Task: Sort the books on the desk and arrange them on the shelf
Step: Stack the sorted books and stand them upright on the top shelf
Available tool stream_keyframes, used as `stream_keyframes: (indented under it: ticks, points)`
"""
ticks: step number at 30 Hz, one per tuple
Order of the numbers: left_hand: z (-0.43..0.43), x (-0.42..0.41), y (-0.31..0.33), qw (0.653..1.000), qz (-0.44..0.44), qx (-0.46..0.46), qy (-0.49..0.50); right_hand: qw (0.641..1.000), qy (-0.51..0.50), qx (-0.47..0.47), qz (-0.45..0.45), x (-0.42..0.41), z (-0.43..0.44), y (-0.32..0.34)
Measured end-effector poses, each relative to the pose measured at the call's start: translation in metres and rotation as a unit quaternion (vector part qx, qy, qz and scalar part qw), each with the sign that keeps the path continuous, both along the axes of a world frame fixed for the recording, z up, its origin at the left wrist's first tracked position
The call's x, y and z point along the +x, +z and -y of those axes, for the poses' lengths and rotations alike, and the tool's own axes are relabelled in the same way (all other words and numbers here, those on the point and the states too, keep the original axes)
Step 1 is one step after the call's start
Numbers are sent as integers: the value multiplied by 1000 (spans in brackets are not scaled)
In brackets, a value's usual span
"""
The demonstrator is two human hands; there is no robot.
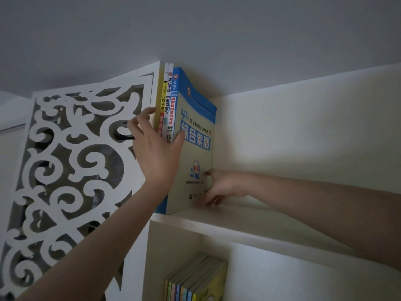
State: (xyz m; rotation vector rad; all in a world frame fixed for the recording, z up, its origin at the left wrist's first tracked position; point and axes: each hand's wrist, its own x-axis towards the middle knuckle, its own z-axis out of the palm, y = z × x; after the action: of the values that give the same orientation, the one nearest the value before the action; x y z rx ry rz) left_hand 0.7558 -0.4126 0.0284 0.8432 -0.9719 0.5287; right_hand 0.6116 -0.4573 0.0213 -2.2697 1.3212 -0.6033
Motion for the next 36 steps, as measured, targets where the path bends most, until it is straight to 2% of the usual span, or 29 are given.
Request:
stream_keyframes:
  ticks: [7,13,17,25,29,36]
  points:
    - [1,5,4,989,139,-8,52,998,27,-54,0,4,14,-4]
    - [1,6,6,991,133,17,-1,995,36,-95,11,4,27,-9]
    - [-3,9,5,985,164,35,-28,992,41,-116,-5,0,30,-11]
    - [2,17,3,973,217,78,28,993,33,-117,-15,5,21,-2]
    - [4,18,4,971,224,76,16,989,35,-144,3,11,7,6]
    - [2,19,4,968,231,94,8,990,11,-135,-26,16,-2,-2]
